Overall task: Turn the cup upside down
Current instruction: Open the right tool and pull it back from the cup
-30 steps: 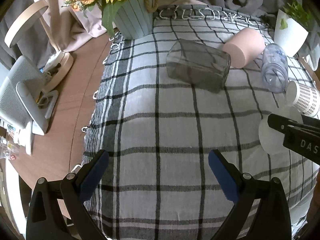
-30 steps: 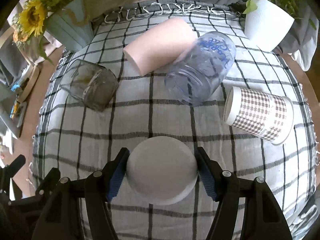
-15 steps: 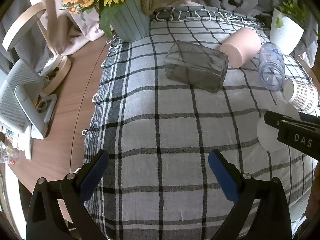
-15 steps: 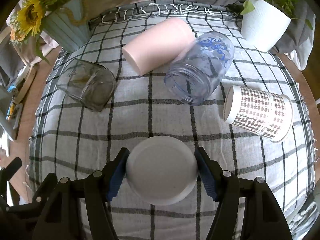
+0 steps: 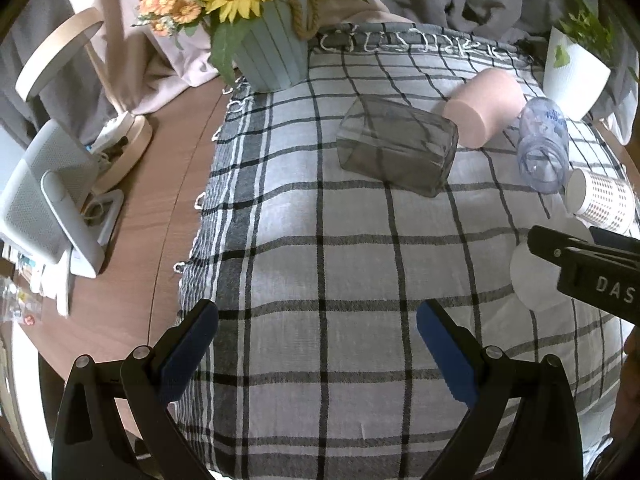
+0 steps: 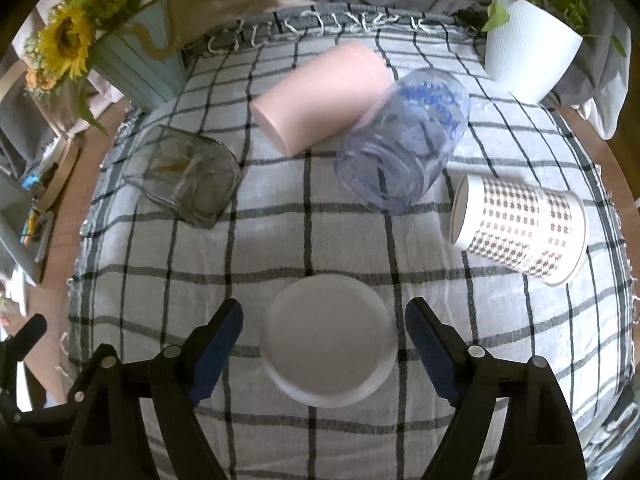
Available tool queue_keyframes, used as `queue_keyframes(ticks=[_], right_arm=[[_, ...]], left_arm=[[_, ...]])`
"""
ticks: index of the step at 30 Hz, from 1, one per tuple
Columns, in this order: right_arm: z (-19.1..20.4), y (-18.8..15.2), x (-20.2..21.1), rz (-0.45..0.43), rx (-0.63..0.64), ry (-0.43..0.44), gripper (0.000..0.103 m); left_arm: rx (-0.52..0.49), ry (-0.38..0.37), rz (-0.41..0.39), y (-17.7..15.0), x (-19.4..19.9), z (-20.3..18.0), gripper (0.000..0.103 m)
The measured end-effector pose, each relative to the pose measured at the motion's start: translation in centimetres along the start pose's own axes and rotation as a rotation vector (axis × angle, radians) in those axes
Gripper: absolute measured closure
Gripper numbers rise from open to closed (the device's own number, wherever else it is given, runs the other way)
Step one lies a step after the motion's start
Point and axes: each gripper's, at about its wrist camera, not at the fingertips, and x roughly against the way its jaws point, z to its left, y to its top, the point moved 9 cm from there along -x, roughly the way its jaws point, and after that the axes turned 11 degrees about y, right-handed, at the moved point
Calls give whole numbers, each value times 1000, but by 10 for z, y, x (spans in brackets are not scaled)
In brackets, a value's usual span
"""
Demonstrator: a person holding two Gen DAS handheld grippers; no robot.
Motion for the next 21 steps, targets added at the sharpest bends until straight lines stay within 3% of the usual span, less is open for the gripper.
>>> queue_keyframes(ticks=[9,21], right_arm=[[3,-3,47,-76,58,44,19],[-12,-36,151,-245,119,29,12]], left_arm=[[72,43,-21,-11,35,4,2],[148,31,-131,-46,128,-9,1]])
